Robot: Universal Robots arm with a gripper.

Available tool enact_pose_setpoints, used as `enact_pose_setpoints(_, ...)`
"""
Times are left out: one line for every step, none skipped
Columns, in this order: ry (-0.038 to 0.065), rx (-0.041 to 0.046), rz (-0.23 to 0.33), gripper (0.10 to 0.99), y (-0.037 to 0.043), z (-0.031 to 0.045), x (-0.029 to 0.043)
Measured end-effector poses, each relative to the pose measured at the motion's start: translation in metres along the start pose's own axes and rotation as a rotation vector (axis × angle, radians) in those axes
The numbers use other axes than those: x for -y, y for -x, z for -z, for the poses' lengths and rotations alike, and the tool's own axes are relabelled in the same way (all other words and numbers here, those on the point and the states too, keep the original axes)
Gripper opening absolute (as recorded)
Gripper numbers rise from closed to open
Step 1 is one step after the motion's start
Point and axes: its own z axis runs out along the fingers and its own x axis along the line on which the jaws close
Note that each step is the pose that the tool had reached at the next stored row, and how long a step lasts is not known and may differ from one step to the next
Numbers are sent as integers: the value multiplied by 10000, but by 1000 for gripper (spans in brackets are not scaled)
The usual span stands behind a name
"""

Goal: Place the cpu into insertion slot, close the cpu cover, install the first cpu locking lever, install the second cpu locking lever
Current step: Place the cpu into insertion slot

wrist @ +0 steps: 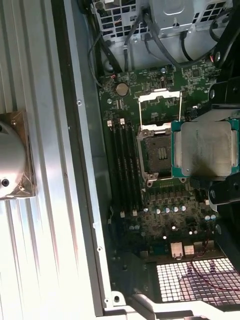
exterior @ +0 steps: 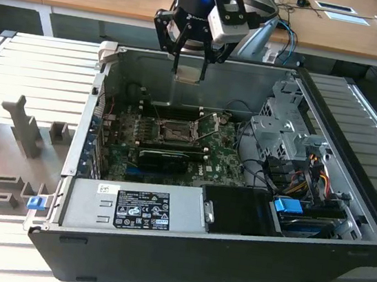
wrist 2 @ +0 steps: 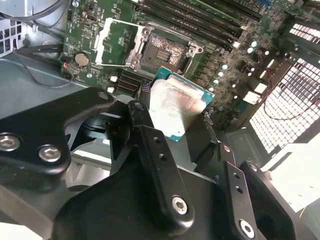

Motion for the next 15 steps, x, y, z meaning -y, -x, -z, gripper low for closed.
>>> enact_pose_setpoints(1, 7, -77, 529, 0, 0, 0)
enact_pose_setpoints(2, 11, -122, 529, 0, 0, 0)
enact_pose_setpoints(3, 15, -171, 529, 0, 0, 0)
enact_pose_setpoints(3, 19, -215, 529, 0, 0, 0)
enact_pose_setpoints(4, 23, -263, 529, 0, 0, 0)
enact_pose_setpoints(6, 30, -342, 529, 0, 0, 0)
enact_pose_setpoints(7, 33, -374, 529, 0, 0, 0)
enact_pose_setpoints(8, 35, -405, 529, 0, 0, 0)
enact_pose_setpoints(8, 37, -427, 529, 0, 0, 0)
enact_pose_setpoints(9, 39, -444, 529, 0, 0, 0)
enact_pose_setpoints(8, 42, -480, 529, 0, 0, 0)
enact_pose_setpoints(9, 46, -533, 529, 0, 0, 0)
enact_pose_setpoints(10, 49, -561, 529, 0, 0, 0)
enact_pose_setpoints(10, 51, -587, 529, 0, -1, 0)
enact_pose_setpoints(11, 55, -630, 529, 0, -1, 0)
